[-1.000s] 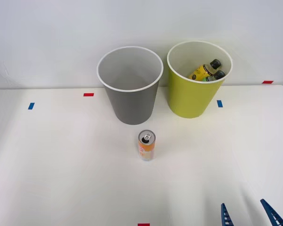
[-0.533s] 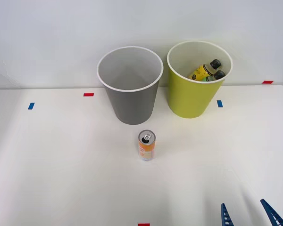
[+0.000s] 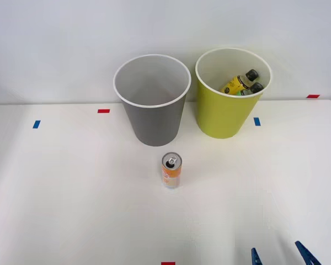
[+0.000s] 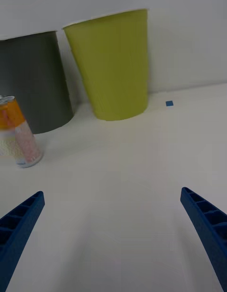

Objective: Put cans in the gray bin, plastic bottles in the light green bin

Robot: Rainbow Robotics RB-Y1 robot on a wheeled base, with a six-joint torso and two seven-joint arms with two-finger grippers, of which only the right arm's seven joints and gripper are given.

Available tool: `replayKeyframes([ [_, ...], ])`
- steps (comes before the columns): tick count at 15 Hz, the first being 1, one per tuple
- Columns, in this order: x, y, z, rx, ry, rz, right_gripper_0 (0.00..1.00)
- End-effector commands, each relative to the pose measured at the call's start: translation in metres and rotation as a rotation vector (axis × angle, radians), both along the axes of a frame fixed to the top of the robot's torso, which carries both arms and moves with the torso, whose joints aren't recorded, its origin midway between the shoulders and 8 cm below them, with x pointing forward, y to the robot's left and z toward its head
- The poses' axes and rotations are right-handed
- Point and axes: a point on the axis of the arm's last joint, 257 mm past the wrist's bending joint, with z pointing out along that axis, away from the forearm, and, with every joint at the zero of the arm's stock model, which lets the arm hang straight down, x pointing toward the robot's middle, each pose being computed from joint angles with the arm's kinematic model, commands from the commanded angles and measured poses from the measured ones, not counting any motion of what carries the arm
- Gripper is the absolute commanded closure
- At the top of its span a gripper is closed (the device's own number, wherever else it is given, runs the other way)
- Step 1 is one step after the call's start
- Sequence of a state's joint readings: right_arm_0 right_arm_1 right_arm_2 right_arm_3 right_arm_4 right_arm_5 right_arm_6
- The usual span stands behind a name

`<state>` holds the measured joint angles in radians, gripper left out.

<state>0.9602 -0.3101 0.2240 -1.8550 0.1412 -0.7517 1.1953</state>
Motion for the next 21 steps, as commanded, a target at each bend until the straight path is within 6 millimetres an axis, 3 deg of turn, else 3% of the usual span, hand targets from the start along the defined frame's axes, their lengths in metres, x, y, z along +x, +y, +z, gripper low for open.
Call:
replayKeyframes([
  [1,0.008,0.019,0.007,-0.135,-0.061,0.090,0.00],
  [11,0.053,0.096,0.019,-0.088,-0.114,0.230,0.00],
  [21,0.111,0.146,0.026,-0.086,-0.085,0.333,0.00],
])
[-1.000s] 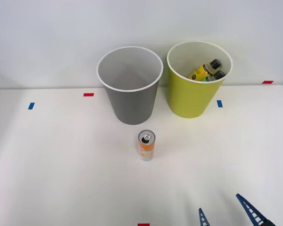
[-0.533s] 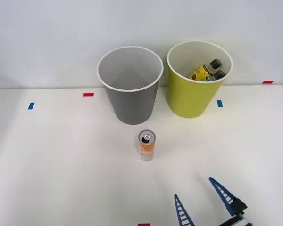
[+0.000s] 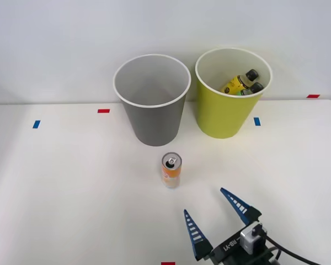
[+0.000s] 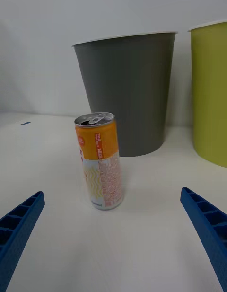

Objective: Put cans in the gray bin, plastic bottles in the light green bin

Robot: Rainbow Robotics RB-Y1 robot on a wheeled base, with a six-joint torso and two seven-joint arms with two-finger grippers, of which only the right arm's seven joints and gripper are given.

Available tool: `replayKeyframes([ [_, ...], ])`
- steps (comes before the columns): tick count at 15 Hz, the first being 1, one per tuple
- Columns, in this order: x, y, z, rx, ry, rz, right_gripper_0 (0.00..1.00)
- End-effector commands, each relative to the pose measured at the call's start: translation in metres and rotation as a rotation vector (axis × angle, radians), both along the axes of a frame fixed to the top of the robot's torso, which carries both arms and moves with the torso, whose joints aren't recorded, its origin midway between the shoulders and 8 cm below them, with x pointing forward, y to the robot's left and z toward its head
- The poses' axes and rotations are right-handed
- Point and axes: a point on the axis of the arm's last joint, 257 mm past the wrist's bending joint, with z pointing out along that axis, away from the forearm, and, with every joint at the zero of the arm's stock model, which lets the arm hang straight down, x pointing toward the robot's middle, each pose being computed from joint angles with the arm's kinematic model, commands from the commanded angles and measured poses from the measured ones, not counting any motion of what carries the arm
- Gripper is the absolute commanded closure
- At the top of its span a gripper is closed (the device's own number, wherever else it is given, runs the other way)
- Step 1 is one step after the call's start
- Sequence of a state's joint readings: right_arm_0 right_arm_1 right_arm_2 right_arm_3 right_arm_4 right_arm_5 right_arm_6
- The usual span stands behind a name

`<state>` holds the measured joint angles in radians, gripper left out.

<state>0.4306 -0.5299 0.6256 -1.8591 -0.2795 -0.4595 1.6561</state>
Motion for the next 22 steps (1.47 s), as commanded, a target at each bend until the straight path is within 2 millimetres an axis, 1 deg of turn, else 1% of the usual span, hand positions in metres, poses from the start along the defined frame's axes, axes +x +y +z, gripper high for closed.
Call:
replayKeyframes([
  [1,0.016,0.014,0.004,0.006,0.012,0.007,0.00],
  [2,0.023,0.019,0.006,0.002,0.011,0.011,0.00],
  [9,0.041,0.042,0.011,0.001,0.011,0.011,0.00],
  [11,0.055,0.050,0.005,-0.004,-0.004,0.001,0.00],
  [14,0.072,0.063,0.006,-0.005,-0.024,-0.010,0.00],
  [17,0.089,0.066,0.004,-0.026,-0.042,-0.030,0.00],
  [19,0.094,0.069,0.002,-0.036,-0.045,-0.034,0.00],
  [22,0.096,0.074,0.003,-0.043,-0.046,-0.031,0.00],
])
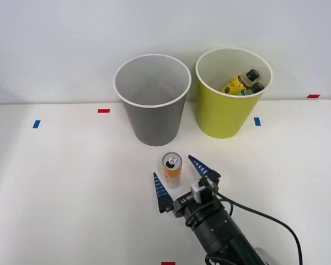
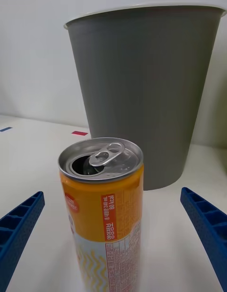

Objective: Put cans in the gray bin, plastic bottles in the light green bin

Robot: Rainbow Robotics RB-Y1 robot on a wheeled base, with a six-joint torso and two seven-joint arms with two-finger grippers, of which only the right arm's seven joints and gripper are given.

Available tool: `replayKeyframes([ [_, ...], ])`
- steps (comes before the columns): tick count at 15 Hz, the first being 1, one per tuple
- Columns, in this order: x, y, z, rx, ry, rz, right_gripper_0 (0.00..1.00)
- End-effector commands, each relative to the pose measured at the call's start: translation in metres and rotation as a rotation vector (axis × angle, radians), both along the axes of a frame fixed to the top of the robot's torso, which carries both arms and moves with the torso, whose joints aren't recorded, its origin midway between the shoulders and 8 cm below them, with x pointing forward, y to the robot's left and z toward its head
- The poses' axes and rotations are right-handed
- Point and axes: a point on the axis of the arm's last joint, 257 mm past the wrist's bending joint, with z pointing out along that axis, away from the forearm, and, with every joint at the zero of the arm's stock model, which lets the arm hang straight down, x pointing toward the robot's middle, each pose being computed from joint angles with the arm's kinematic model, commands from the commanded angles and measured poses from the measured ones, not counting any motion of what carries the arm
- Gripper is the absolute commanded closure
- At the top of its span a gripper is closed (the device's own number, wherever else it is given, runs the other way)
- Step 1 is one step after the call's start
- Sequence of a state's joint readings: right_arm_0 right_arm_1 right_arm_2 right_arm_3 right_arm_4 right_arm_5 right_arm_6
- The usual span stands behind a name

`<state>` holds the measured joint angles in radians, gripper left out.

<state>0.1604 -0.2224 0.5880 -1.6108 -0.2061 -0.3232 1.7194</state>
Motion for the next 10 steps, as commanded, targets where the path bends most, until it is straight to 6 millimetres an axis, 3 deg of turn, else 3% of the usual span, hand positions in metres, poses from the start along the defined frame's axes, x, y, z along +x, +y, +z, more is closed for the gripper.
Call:
replayKeyframes([
  [1,0.0026,0.0041,0.0009,-0.006,0.001,0.003,0.00],
  [9,0.0054,0.0049,0.0000,-0.020,0.005,-0.001,0.00],
  [10,0.0057,0.0038,-0.0006,-0.025,0.004,-0.002,0.25],
])
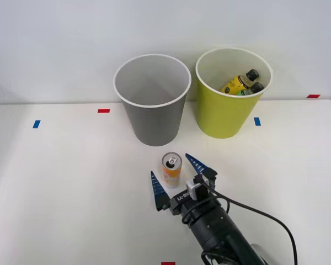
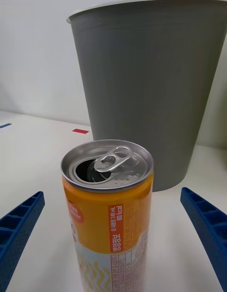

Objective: Put cans in the gray bin, plastic bottles in the light green bin

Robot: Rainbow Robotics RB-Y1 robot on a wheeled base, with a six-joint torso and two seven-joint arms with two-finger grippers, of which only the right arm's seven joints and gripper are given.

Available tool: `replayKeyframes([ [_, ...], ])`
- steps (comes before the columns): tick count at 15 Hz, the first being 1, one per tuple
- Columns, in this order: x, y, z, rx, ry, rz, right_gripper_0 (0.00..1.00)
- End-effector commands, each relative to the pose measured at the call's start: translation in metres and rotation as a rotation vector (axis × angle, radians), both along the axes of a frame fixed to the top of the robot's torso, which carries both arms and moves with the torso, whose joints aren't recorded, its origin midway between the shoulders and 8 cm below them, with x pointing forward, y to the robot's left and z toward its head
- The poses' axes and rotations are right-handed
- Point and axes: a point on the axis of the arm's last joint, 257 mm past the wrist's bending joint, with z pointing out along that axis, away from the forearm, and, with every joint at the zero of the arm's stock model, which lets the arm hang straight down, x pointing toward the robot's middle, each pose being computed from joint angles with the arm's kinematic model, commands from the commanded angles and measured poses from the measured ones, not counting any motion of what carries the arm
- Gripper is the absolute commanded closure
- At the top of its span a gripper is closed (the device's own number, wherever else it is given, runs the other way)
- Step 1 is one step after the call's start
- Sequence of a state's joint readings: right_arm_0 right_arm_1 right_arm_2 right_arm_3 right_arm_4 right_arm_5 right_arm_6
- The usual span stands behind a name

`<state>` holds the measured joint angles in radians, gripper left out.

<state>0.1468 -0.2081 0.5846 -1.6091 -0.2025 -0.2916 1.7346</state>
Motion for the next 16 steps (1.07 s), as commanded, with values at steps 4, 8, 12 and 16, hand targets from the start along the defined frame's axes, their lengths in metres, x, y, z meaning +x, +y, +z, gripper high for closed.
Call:
replayKeyframes([
  [4,0.001,-0.002,0.000,0.000,0.000,-0.005,1.00],
  [8,0.002,-0.003,0.001,0.007,0.002,-0.008,1.00],
  [12,0.002,-0.004,0.009,0.025,-0.009,-0.006,1.00],
  [16,0.000,-0.008,0.033,0.043,-0.049,0.012,1.00],
])
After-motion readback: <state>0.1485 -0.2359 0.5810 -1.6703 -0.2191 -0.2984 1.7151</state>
